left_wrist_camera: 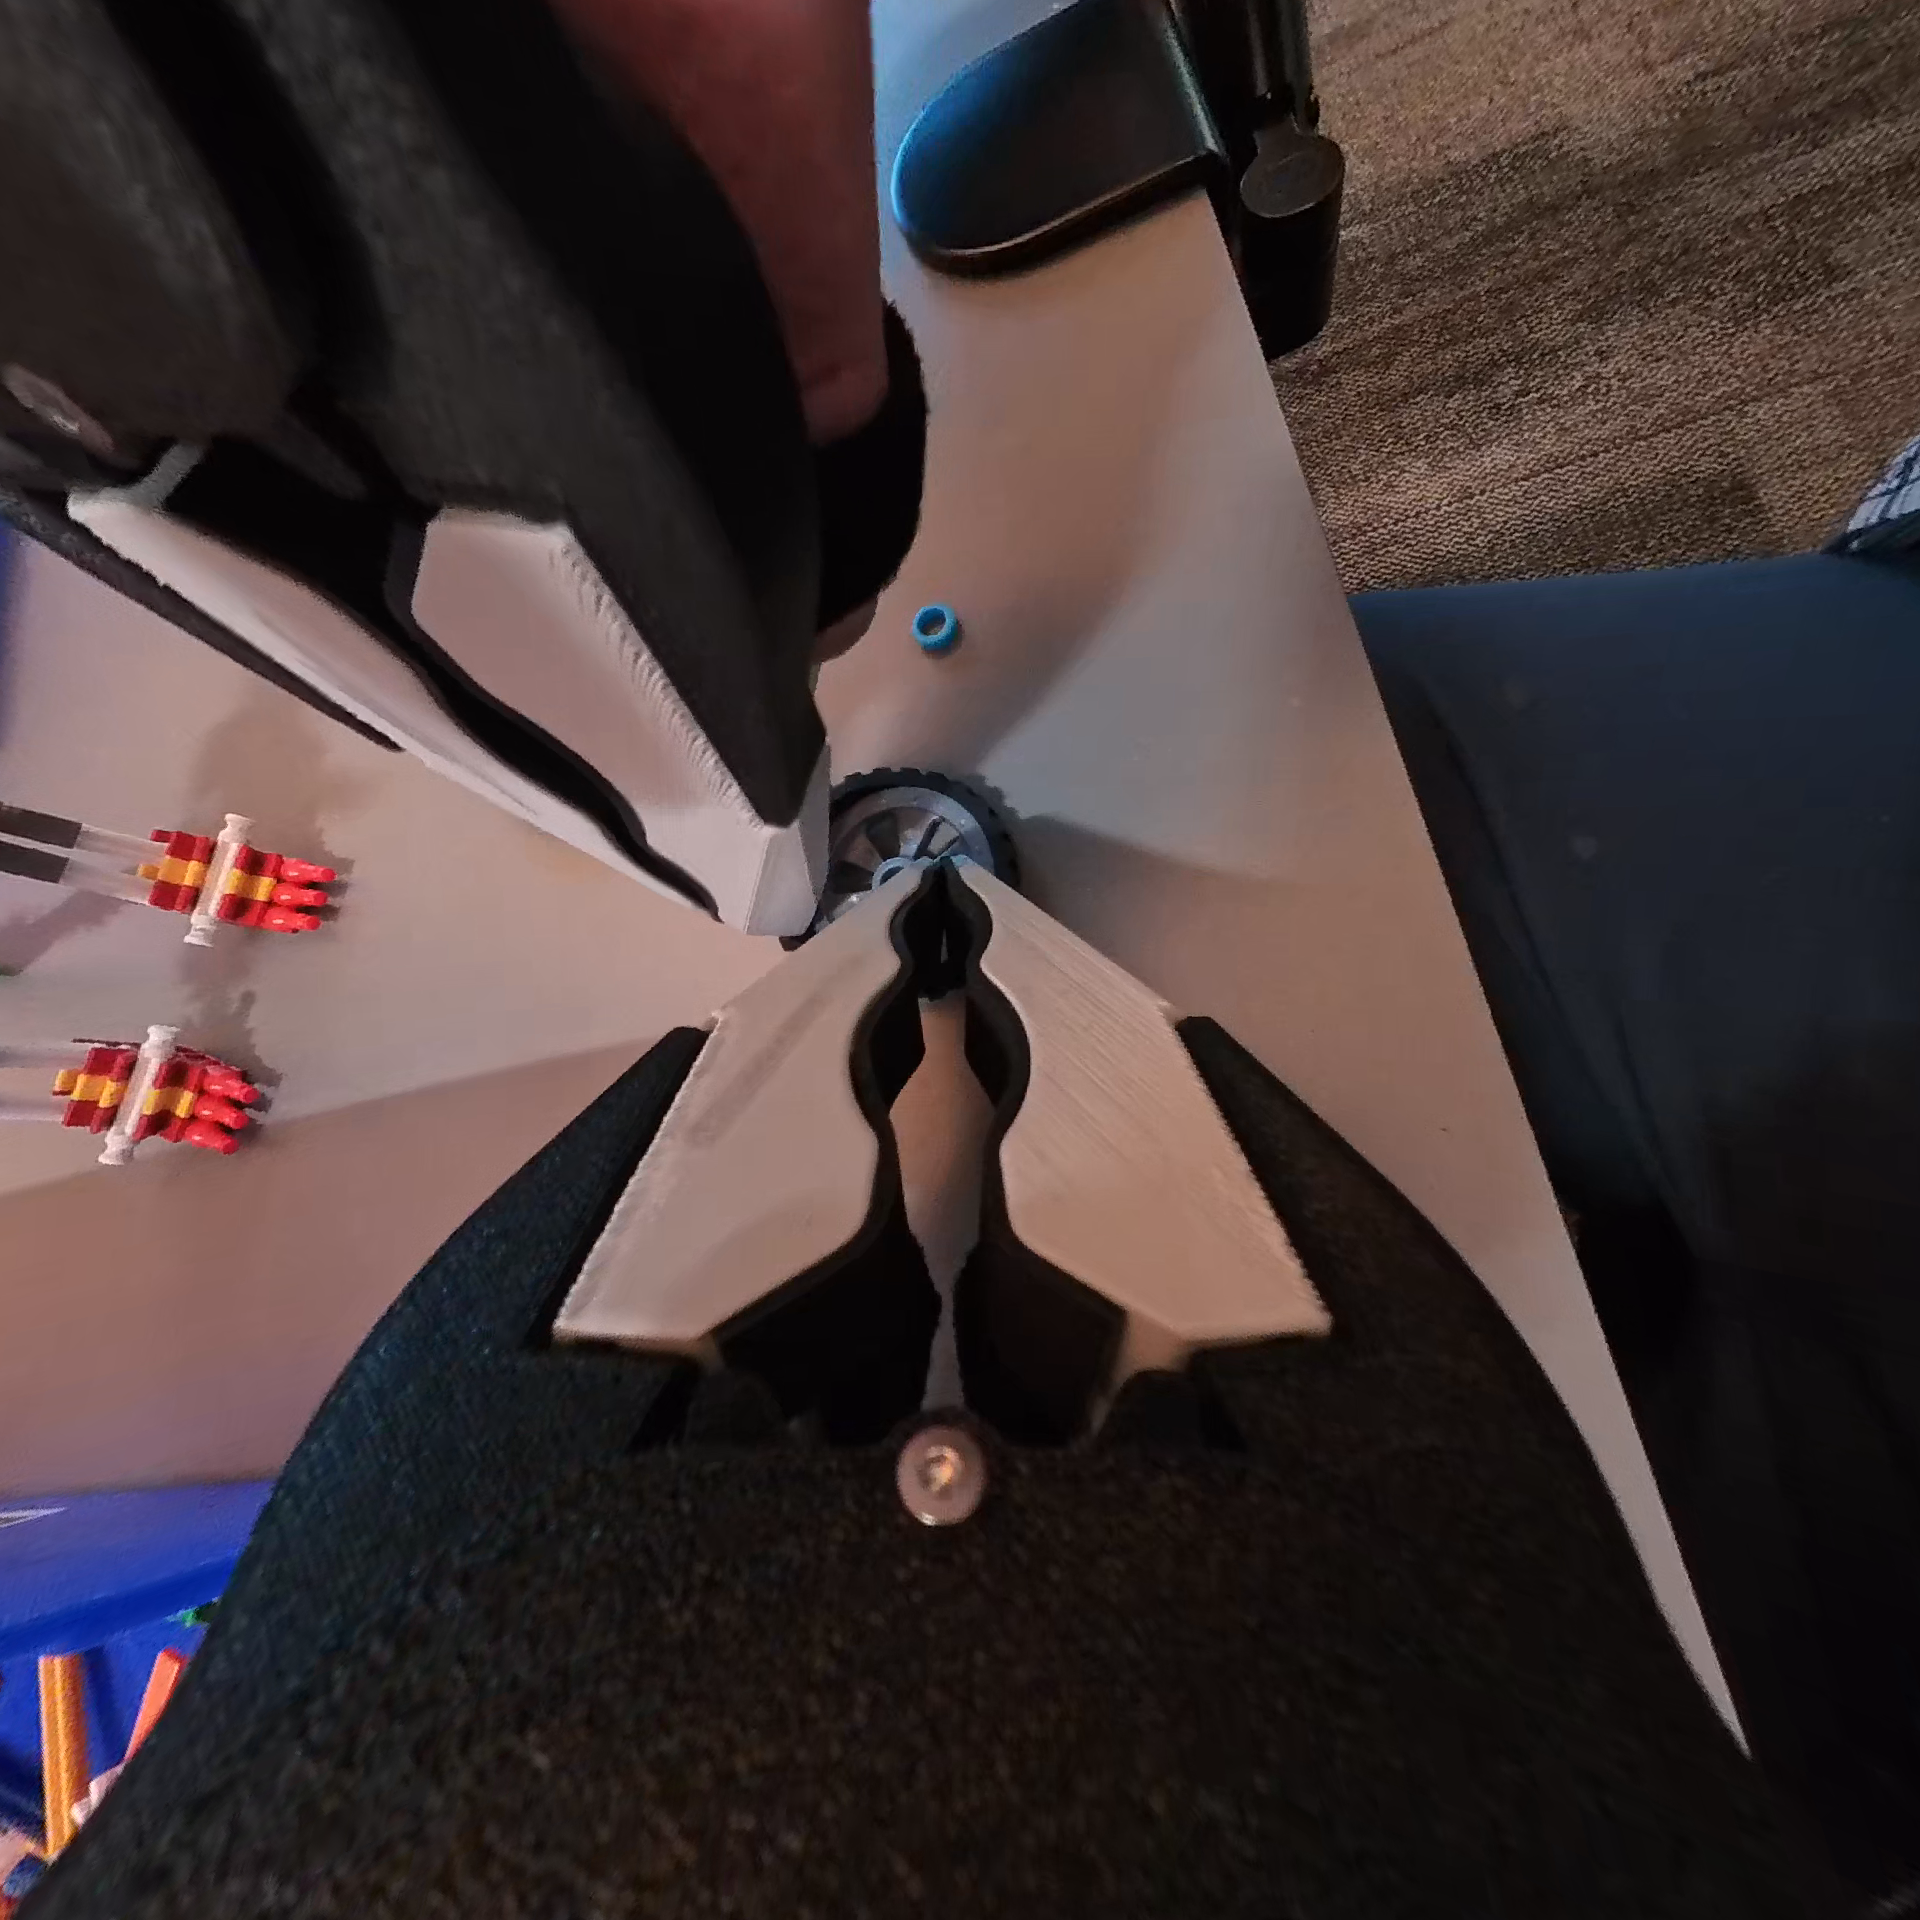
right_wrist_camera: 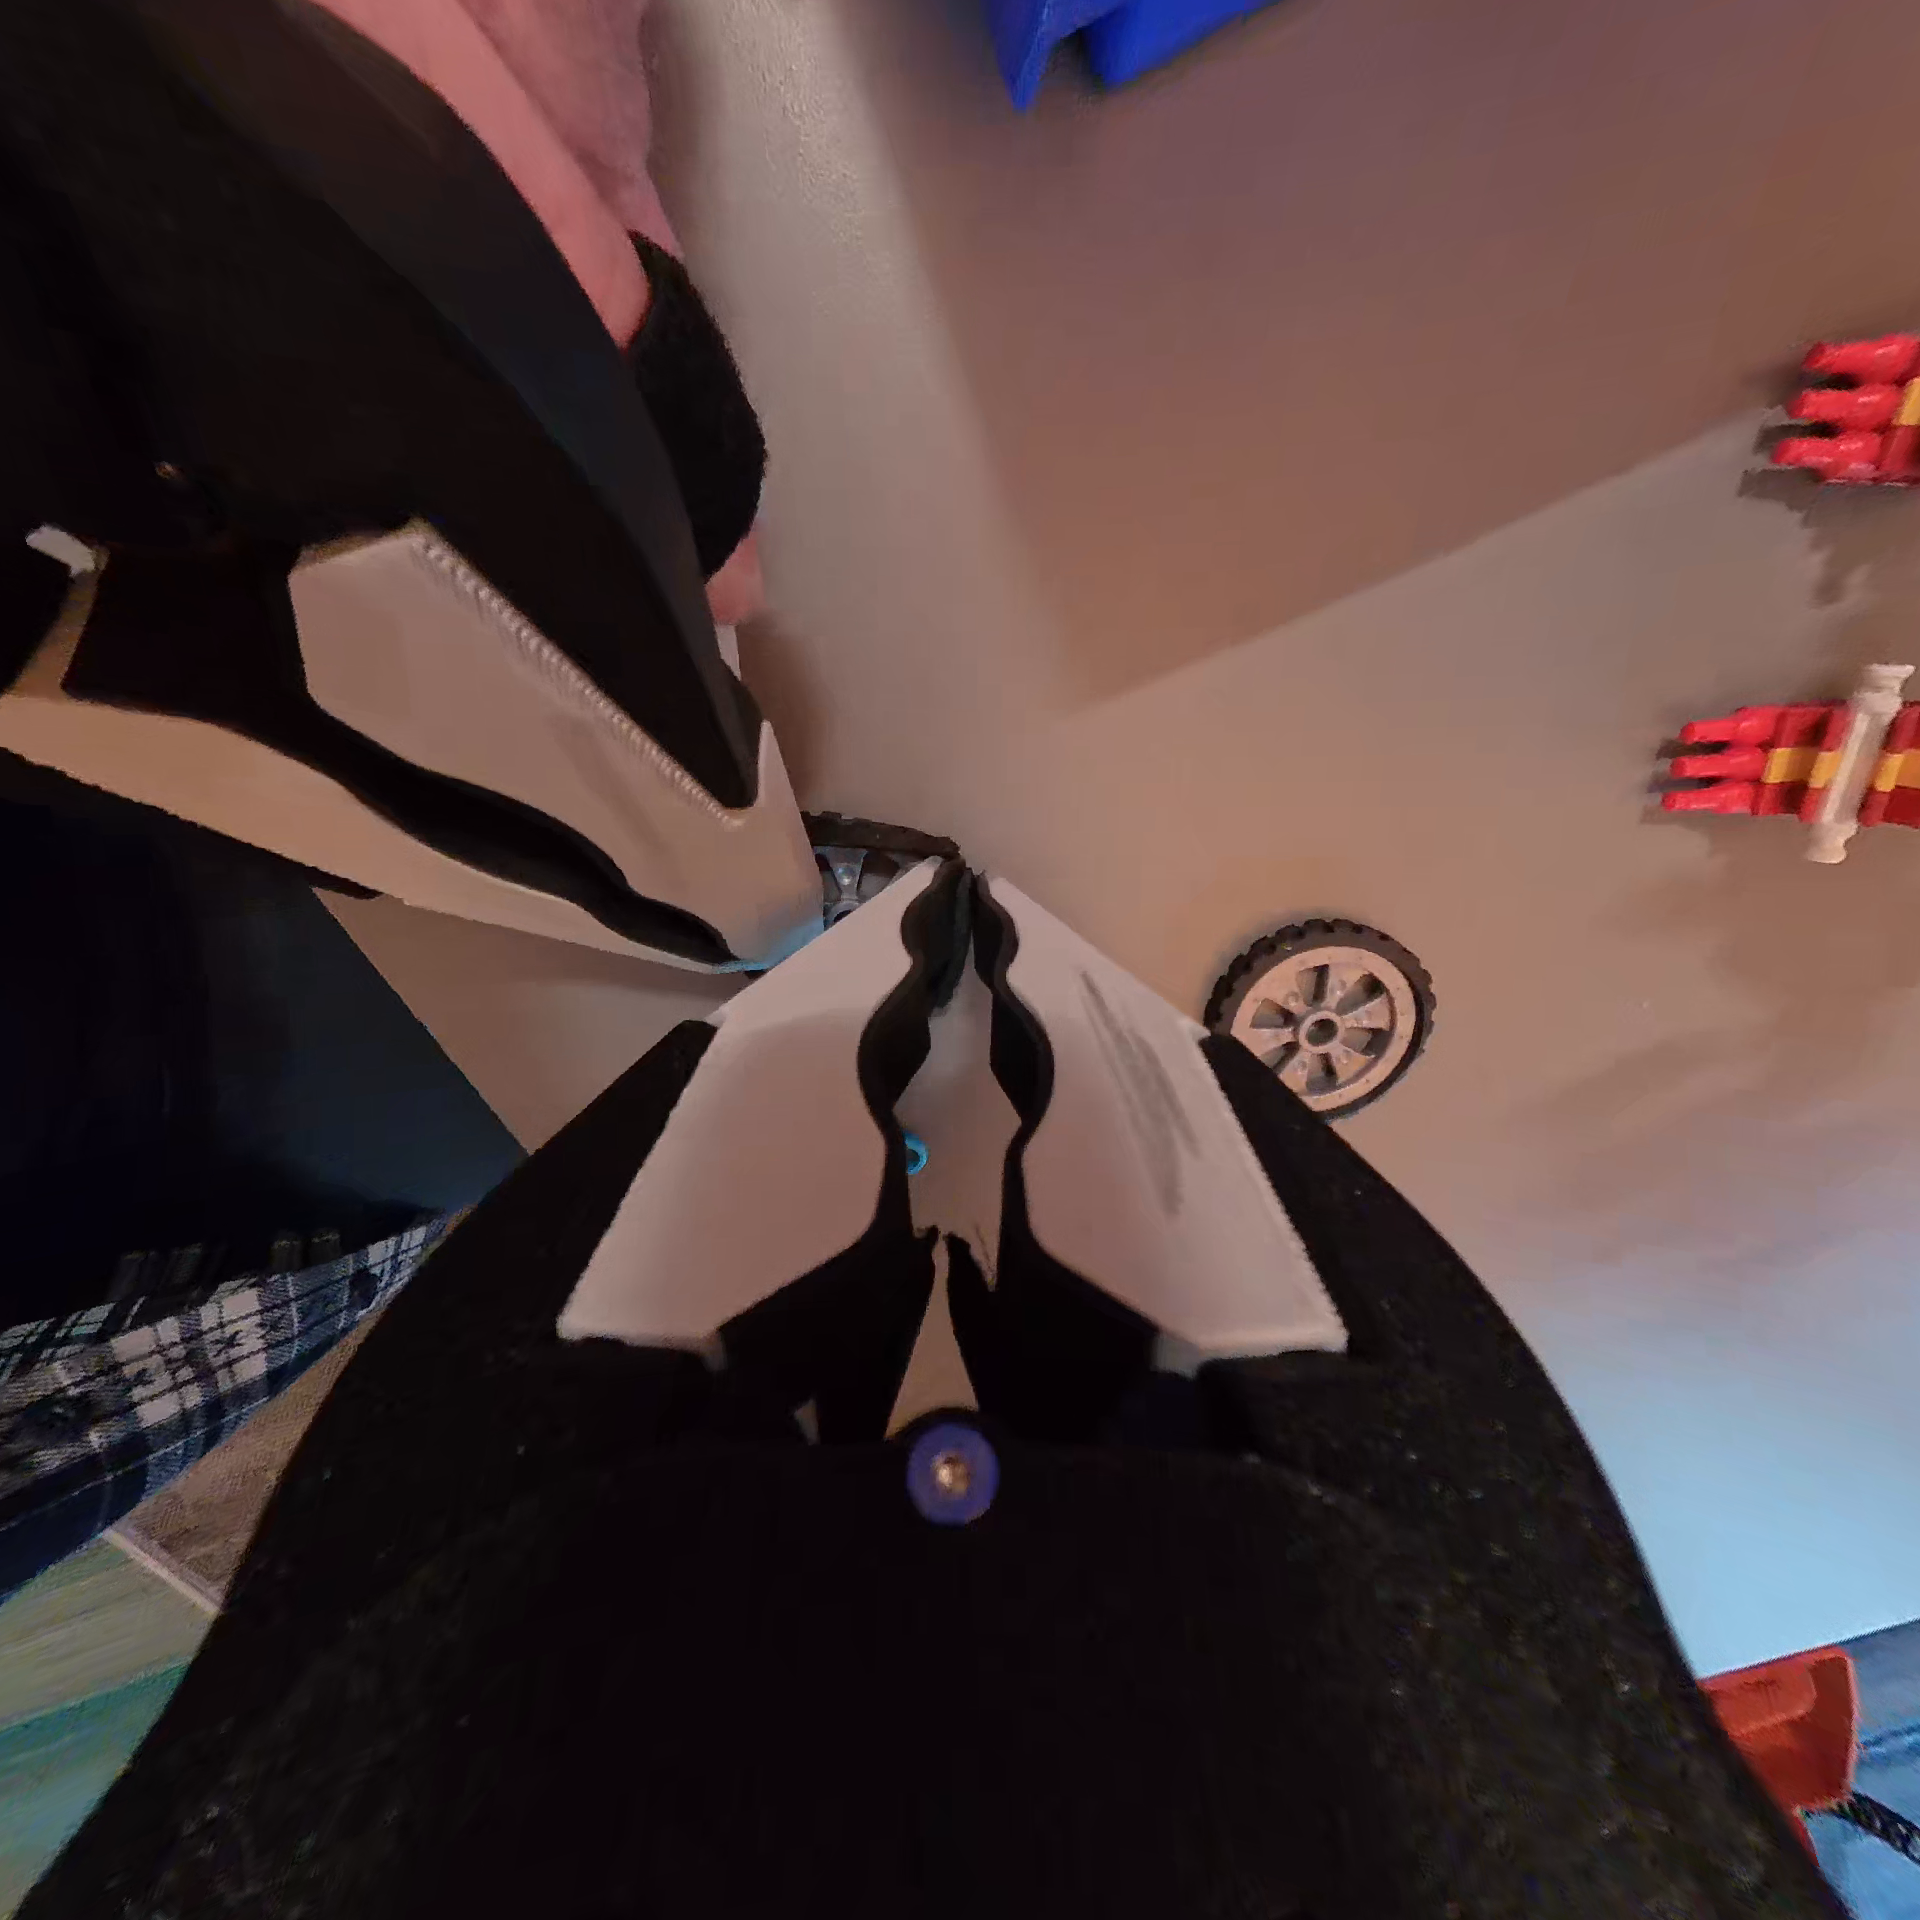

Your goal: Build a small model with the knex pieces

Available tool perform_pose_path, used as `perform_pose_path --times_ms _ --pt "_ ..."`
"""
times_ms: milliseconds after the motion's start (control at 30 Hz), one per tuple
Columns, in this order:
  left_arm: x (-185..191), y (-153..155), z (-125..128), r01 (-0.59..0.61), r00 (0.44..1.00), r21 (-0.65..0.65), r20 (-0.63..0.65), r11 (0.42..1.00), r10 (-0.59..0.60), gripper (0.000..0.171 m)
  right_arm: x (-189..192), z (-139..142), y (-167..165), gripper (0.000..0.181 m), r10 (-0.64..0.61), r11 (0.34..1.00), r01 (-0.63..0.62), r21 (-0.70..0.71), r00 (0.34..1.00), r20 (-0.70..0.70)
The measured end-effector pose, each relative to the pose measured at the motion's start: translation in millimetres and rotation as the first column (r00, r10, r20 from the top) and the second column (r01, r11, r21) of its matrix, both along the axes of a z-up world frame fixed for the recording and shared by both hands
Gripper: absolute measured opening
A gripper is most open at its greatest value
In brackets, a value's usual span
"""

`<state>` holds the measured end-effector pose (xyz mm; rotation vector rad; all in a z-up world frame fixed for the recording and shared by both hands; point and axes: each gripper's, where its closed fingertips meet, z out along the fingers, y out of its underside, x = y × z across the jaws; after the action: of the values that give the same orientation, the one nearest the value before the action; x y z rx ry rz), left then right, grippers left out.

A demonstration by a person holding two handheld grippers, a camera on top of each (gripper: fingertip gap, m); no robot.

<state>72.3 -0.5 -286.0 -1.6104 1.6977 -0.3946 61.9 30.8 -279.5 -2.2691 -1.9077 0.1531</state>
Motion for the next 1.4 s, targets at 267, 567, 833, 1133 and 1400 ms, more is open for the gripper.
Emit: perform_pose_path --times_ms 267,567,833,1133,1400 --pt "0.0 1.6 0.3 0.007 1.0 0.005 -0.002 1.0 -0.007 0.0 -0.6 -3.8 2.5 0.001 -0.022 0.999 0.023 -0.028 1.0 0.022" --pt "1.3 -0.7 1.3 0.027 1.0 -0.012 0.005 1.0 -0.027 0.0 9.1 1.4 -2.6 0.004 -0.056 0.997 0.052 -0.052 0.996 -0.074" --pt "2.6 -1.4 2.6 0.035 0.999 -0.019 0.008 0.999 -0.035 0.0 23.1 1.5 -6.7 0.008 -0.052 0.996 0.048 -0.068 0.997 -0.052" --pt "3.7 -2.4 4.0 0.037 0.999 -0.021 0.008 0.999 -0.037 0.0 21.8 -0.6 -3.2 0.004 -0.103 0.991 0.095 -0.092 0.991 -0.082" --pt "4.5 -4.2 5.2 0.039 0.999 -0.02 0.006 0.999 -0.039 0.0 18.1 -3.7 -2.7 0.002 -0.077 0.989 0.086 -0.123 0.994 0.08"
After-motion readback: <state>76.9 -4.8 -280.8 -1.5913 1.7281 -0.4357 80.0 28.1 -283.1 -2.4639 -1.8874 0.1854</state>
